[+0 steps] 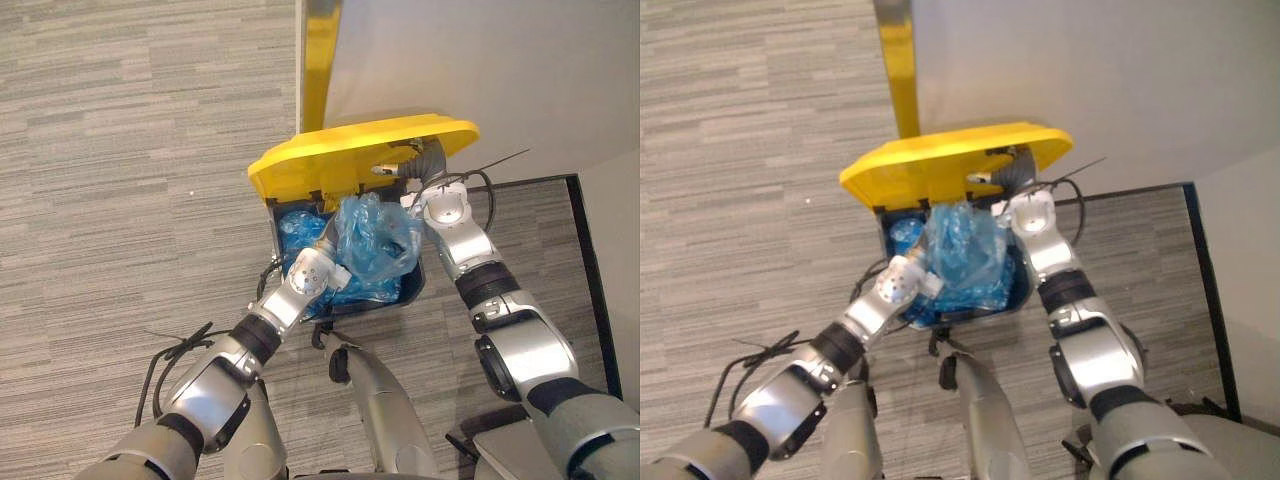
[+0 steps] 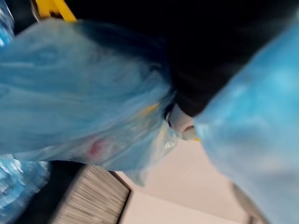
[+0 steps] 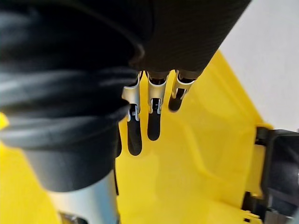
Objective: Gather rubbish on tea table into small bin, then transfer packed bag to large trash can.
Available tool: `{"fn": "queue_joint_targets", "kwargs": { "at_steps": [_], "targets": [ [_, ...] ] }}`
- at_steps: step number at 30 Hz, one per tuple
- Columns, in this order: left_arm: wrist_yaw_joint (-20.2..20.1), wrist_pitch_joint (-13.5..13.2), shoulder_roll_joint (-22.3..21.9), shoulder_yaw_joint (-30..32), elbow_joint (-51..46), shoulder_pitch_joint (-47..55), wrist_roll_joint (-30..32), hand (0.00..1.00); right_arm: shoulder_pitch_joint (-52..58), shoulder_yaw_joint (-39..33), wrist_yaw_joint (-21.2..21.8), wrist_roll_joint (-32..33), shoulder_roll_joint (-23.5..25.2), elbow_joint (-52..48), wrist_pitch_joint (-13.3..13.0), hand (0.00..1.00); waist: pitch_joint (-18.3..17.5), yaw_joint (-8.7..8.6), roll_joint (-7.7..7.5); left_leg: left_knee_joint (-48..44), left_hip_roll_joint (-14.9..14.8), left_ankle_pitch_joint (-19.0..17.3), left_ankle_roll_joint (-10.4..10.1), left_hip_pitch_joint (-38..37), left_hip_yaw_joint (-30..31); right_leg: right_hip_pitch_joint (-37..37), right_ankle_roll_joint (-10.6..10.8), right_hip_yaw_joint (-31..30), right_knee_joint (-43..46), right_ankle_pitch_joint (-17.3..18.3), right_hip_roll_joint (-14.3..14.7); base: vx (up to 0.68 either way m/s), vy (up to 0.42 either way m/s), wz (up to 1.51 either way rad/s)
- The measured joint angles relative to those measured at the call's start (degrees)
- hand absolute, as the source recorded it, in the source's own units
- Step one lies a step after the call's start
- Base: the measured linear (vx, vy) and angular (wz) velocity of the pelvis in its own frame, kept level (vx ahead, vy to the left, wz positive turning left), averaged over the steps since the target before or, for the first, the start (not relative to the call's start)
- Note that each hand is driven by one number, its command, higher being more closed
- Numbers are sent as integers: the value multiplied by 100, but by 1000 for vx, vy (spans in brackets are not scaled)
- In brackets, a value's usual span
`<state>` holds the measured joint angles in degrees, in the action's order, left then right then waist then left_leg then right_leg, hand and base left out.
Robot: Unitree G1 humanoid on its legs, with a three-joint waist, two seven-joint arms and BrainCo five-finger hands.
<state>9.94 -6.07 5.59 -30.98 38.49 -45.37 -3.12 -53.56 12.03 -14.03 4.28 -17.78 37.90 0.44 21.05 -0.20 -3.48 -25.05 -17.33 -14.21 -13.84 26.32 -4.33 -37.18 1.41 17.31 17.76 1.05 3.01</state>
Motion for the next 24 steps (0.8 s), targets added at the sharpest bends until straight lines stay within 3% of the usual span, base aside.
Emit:
{"fn": "queue_joint_targets", "kwargs": {
  "at_steps": [2, 3, 7, 10, 18, 24],
  "targets": [
    [2, 59, -94, 57, 244, -122, 270, 100, 76, 0, -51, -1, 84, -260, -6, 0, 5, -10, -12, -272, -16, -85, 11, 226, -15, -175, -134, -12, 0, 11, 0, -48, 2, -7],
    [1, 77, -102, 62, 355, -159, 351, 0, 78, -1, -65, 0, 146, -335, -6, 0, 6, -21, -13, -398, -36, -128, 29, 354, -33, -255, -167, -15, 9, -10, 5, -59, 23, -13],
    [-23, 247, -170, 245, 1003, -238, 882, 0, 76, 3, -81, 3, 423, -578, -25, 0, 45, -41, -87, -783, -143, -258, 84, 754, -254, -537, -325, -114, -9, -135, 17, -32, 54, -17],
    [-71, 446, -281, 541, 1470, -231, 1306, 0, 74, 66, -76, 17, 594, -598, -39, 0, 55, -36, -109, -823, -146, -347, 158, 783, -410, -598, -317, -238, -51, -201, 21, 22, 80, -19],
    [-107, 948, -317, 1364, 1658, -197, 2623, 0, -83, 328, -66, 21, 621, -817, -21, 0, 54, -47, -109, -736, -160, -362, 166, 750, -544, -656, -376, -331, -68, -294, 34, 77, 57, -7],
    [103, 1145, -399, 1838, 1585, -58, 2771, 0, -126, 674, 40, 17, 461, -828, -12, 0, 53, -51, -108, -620, -118, -353, 164, 529, -625, -530, -360, -427, -9, -279, 26, 42, 21, -5]
  ]
}}
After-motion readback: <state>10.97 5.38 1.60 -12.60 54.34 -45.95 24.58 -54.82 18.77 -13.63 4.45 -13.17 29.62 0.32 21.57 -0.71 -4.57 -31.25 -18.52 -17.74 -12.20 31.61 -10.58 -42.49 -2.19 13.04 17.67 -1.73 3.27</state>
